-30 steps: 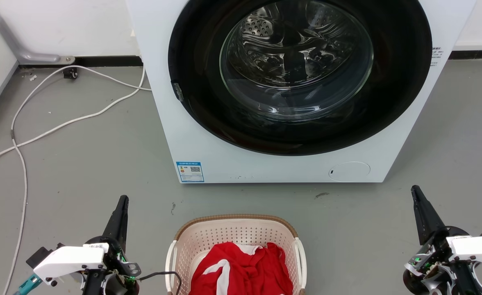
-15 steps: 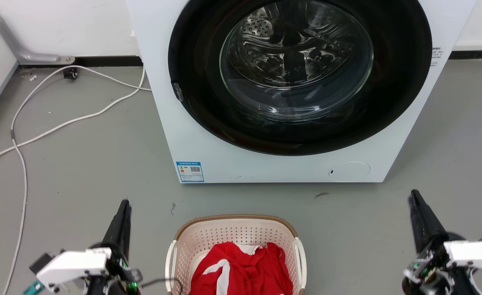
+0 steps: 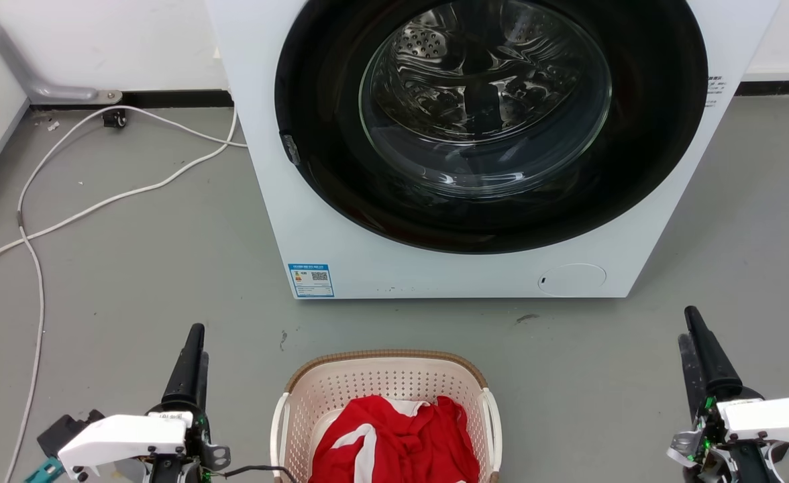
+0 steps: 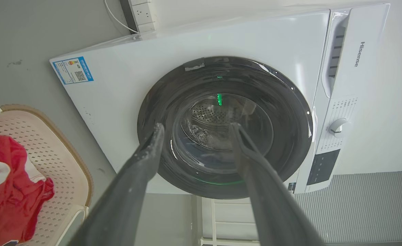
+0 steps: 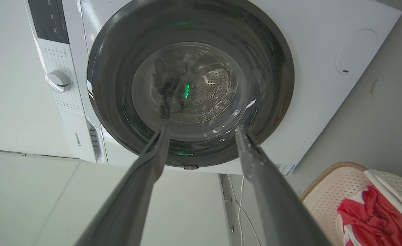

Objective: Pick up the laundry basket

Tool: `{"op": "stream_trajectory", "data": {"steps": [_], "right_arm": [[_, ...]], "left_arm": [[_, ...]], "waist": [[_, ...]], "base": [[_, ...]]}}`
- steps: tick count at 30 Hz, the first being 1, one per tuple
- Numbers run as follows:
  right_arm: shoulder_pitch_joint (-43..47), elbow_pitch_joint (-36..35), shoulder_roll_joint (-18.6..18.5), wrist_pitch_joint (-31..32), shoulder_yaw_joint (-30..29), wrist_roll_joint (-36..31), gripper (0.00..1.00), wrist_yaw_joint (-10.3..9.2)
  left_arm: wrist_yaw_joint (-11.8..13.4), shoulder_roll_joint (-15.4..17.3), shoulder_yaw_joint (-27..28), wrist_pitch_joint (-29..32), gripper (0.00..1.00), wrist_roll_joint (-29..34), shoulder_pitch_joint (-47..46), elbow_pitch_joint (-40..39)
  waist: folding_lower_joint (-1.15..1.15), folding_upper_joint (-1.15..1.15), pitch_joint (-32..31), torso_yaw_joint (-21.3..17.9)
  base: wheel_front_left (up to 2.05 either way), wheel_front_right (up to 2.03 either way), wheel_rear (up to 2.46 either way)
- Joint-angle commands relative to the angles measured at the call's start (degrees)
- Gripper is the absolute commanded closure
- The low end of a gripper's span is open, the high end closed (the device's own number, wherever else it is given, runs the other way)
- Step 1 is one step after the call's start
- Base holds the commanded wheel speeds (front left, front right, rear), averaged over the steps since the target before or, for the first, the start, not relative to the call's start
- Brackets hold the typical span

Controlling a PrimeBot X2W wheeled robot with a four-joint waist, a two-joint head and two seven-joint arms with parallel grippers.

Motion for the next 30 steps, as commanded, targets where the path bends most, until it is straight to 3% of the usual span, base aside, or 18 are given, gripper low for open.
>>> {"op": "stream_trajectory", "data": {"steps": [1,17,30], "right_arm": [[-1.06,-1.89,-0.12,-0.7,-0.03,-3.4,0.0,0.01],[0.26,-7.26,-0.15,-4.55,1.79,-26.63,0.0,0.01],[1.32,-9.65,-0.18,-7.26,2.82,-39.67,0.0,0.01]], "left_arm": [[0.28,0.18,0.13,-0.83,0.0,2.82,-1.41,-1.77],[3.83,0.25,-2.88,-4.67,0.0,22.97,-0.48,-5.71],[4.05,0.29,-4.05,-7.35,0.0,34.69,0.3,-7.38]], "waist": [[0.0,0.0,0.03,0.01],[0.0,0.0,0.05,0.02],[0.0,0.0,0.0,0.09]], "base": [[0.0,0.0,0.0],[0.0,0.0,0.0],[0.0,0.0,0.0]]}}
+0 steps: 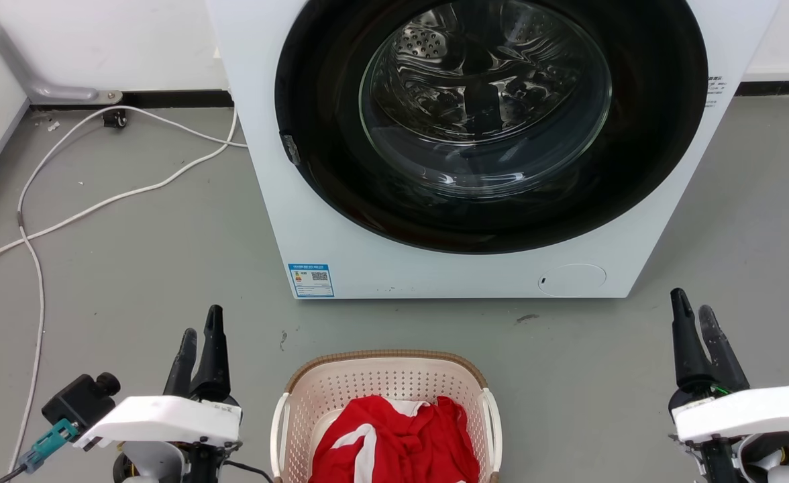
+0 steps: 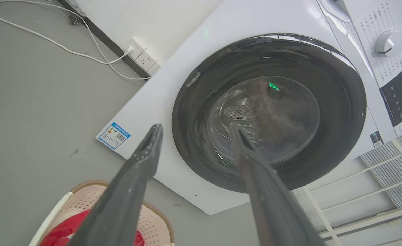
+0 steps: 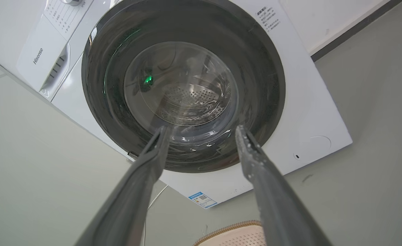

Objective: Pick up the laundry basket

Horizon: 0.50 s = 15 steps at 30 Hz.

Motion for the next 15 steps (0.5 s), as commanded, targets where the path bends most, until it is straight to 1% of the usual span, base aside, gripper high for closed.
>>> {"op": "stream_trajectory", "data": {"steps": [1,12,15], "right_arm": [[-0.29,-1.35,-0.18,-0.76,0.32,-2.6,0.0,0.01],[0.55,-2.42,-0.2,-2.74,0.84,-11.98,0.0,0.02],[0.73,-2.3,-0.2,-3.08,0.94,-13.51,0.0,0.02]], "left_arm": [[-0.1,0.24,-0.24,-0.68,0.0,2.46,-0.03,-1.13],[0.61,0.28,-1.09,-2.65,0.0,11.44,0.56,-1.32],[0.76,0.28,-1.23,-2.97,0.0,12.9,0.69,-1.29]], "waist": [[0.0,0.0,0.01,-0.01],[0.0,0.0,0.0,-0.04],[0.0,0.0,-0.03,-0.05]], "base": [[0.0,0.0,0.0],[0.0,0.0,0.0],[0.0,0.0,0.0]]}}
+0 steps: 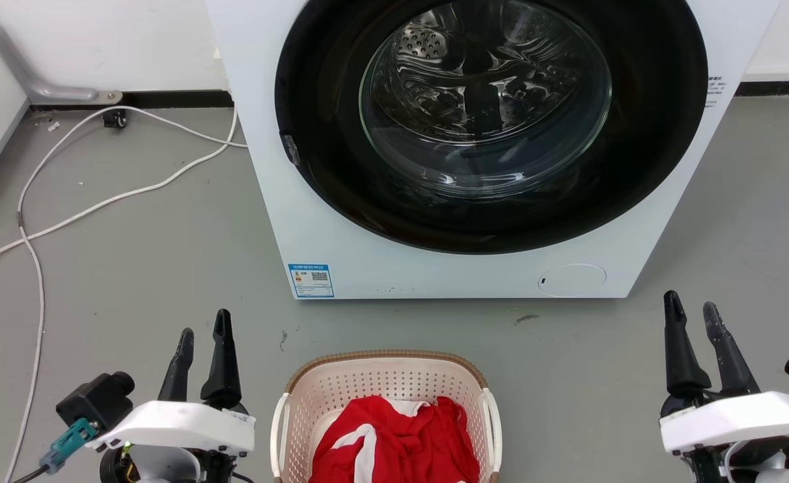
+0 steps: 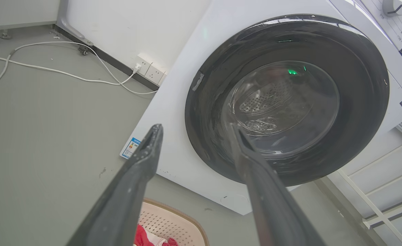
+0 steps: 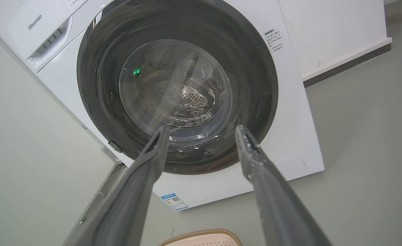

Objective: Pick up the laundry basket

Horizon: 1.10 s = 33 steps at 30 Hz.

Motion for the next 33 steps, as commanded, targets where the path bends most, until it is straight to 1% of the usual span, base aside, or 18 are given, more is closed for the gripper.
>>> {"op": "stream_trajectory", "data": {"steps": [1,15,28,33], "right_arm": [[-0.02,-0.81,-0.2,-0.54,0.12,-1.85,0.0,0.02],[0.93,-0.73,-0.22,-2.75,0.61,-11.72,0.0,0.01],[1.92,-2.23,-0.24,-4.56,0.53,-19.07,0.0,0.01],[2.24,-3.04,-0.25,-5.17,0.33,-20.94,0.0,0.01]], "left_arm": [[0.21,0.25,-0.11,-0.59,0.0,1.73,-0.1,-0.73],[0.12,0.28,-0.92,-2.72,0.0,10.81,0.85,-0.73],[0.18,0.3,-1.29,-4.56,0.0,18.24,1.66,-1.04],[0.2,0.31,-1.51,-5.2,0.0,21.1,2.01,-1.19]], "waist": [[0.0,0.0,-0.03,0.0],[0.0,0.0,-0.19,-0.19],[0.0,0.0,-0.46,-0.51],[0.0,0.0,-0.53,-0.45]], "base": [[0.0,0.0,0.0],[0.0,0.0,0.0],[0.0,0.0,0.0],[0.0,0.0,0.0]]}}
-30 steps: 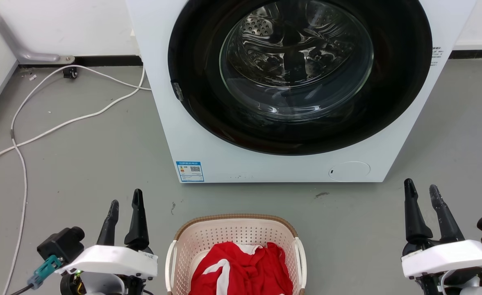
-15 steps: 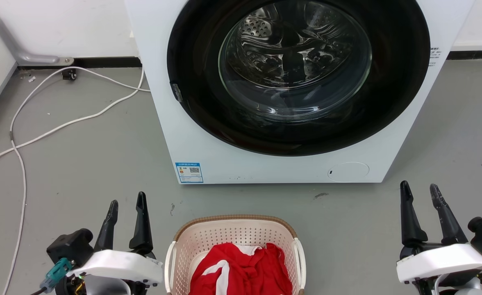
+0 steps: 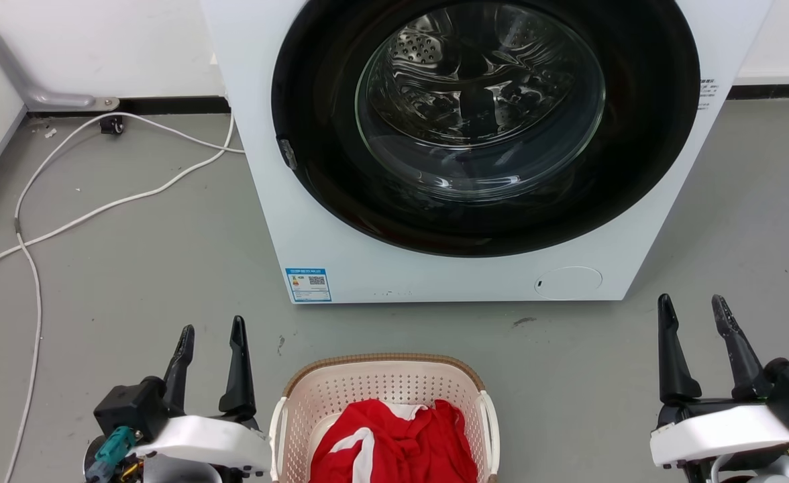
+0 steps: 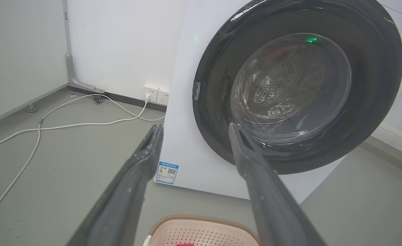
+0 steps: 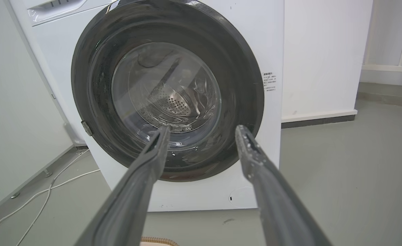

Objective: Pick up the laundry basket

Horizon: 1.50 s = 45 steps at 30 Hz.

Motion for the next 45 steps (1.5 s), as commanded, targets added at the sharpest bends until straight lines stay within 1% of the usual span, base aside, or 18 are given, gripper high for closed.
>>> {"op": "stream_trajectory", "data": {"steps": [1,12,22,23,32,40,45], "right_arm": [[0.55,-0.81,-0.23,-0.48,0.01,-1.35,0.0,0.0],[1.19,-1.41,-0.25,-1.8,0.12,-6.4,0.0,-0.01],[1.82,-1.89,-0.25,-2.91,0.14,-10.64,0.0,-0.01],[1.94,-1.96,-0.26,-3.26,0.21,-11.57,0.0,-0.01],[2.29,-2.41,-0.26,-4.1,0.49,-13.96,0.0,-0.01],[2.39,-1.71,-0.26,-4.09,0.4,-10.45,0.0,-0.01],[2.31,-1.4,-0.25,-4.08,0.4,-9.5,0.0,-0.01]], "left_arm": [[0.18,0.21,-0.18,-0.49,0.0,1.43,0.47,-0.6],[0.09,0.22,-0.73,-1.84,0.0,6.62,1.01,-1.16],[0.71,0.24,-0.9,-2.93,0.0,10.89,1.56,-1.42],[0.77,0.24,-0.88,-3.28,0.0,12.07,1.63,-1.51],[1.47,0.26,-0.58,-4.16,0.0,15.24,1.87,-1.92],[1.64,0.24,-0.12,-4.09,0.0,14.51,2.05,-1.61],[1.64,0.24,-0.05,-4.09,0.0,14.29,1.96,-1.4]], "waist": [[0.0,0.0,-0.03,0.05],[0.0,0.0,-0.33,0.14],[0.0,0.0,-0.52,0.07],[0.0,0.0,-0.52,0.06],[0.0,0.0,-0.56,-0.01],[0.0,0.0,-0.61,0.0],[0.0,0.0,-0.51,0.05]], "base": [[0.0,0.0,0.0],[0.0,0.0,0.0],[0.0,0.0,0.0],[0.0,0.0,0.0],[0.0,0.0,0.0],[0.0,0.0,0.0],[0.0,0.0,0.0]]}}
